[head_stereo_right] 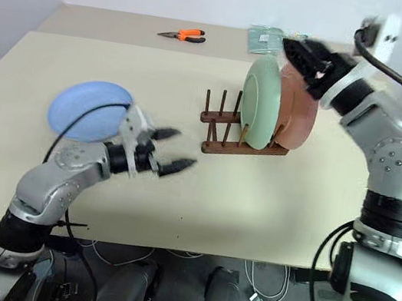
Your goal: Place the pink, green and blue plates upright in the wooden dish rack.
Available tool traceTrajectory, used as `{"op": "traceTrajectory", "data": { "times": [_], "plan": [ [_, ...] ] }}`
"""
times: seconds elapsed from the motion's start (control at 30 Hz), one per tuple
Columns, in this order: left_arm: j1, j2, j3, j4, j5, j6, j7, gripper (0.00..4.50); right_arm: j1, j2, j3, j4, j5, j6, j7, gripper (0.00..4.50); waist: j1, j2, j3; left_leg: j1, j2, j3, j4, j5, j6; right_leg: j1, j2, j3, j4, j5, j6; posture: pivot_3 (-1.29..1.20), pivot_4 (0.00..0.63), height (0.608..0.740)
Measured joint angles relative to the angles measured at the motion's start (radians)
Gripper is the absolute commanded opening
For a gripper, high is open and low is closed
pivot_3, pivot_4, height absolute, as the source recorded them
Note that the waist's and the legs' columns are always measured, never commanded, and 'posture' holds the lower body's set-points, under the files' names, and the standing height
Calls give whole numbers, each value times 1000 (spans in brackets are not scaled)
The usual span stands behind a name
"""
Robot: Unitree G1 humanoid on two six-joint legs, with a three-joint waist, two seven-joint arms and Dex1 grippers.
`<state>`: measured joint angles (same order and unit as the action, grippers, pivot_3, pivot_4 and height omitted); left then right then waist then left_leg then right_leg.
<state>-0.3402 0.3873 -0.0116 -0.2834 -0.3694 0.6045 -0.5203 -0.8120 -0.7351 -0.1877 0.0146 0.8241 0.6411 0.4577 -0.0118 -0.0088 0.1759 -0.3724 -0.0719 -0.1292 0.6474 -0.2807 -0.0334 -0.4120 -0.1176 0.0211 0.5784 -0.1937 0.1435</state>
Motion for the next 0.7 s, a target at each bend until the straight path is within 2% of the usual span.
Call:
{"op": "traceTrajectory", "data": {
  "times": [0.07, 0.1, 0.2, 0.3, 0.43, 0.5, 0.6, 0.7],
  "plan": [
    [-35, 5, 105, 81, 51, -8, 123, 4500, 0, -42, -1, -22, -54, -47, 53, 4301, -4, 0, 0, 0, 0, 0, -1, 0, 0, 0, 0, 0, 0, 0, 0, 0, 150, 740],
    [-59, 5, 163, 128, 76, -4, 204, 4500, 4, -66, -1, -43, -77, -65, 89, 4463, -5, 0, 0, 0, 0, 0, -1, 0, 0, 0, 0, 0, 0, 0, 0, 0, 150, 740],
    [-106, 32, 307, 215, 144, 40, 413, 4500, 40, -119, 31, -163, -128, -102, 196, 4463, -5, -1, 0, 0, 0, 0, -2, 0, 0, -1, 0, 0, 0, 0, 0, 0, 150, 740],
    [-105, 74, 421, 246, 191, 112, 539, 4500, 98, -129, 90, -302, -143, -111, 283, 4463, -4, -2, 0, 0, 0, 0, -1, 0, 0, -1, 0, 0, 0, 1, 0, 0, 150, 740],
    [-104, 48, 494, 240, 161, 257, 580, 4500, 142, -65, 179, -397, -145, -102, 319, 4463, 12, -5, -1, 0, -1, -2, 1, 0, -2, 1, -1, 0, 0, 1, 0, 0, 150, 740],
    [-106, -5, 539, 240, 115, 346, 583, 4500, 167, -33, 214, -428, -159, -101, 318, 4463, 21, -6, -1, 0, -1, -3, 1, 0, -2, 1, -1, 0, 0, 1, 0, 0, 150, 740],
    [-114, -100, 617, 238, 46, 420, 600, 3612, 209, 16, 250, -449, -185, -102, 306, 4500, 25, -9, -1, -1, -1, -4, 1, 1, -2, 0, -1, -2, 1, 1, -1, 0, 150, 740],
    [-152, -160, 697, 237, -7, 436, 636, 2191, 259, 40, 281, -459, -237, -111, 294, 4500, 26, -9, -1, 0, -1, -5, 0, 2, -5, 0, -1, -2, 1, 1, -1, 0, 150, 740]
  ]
}}
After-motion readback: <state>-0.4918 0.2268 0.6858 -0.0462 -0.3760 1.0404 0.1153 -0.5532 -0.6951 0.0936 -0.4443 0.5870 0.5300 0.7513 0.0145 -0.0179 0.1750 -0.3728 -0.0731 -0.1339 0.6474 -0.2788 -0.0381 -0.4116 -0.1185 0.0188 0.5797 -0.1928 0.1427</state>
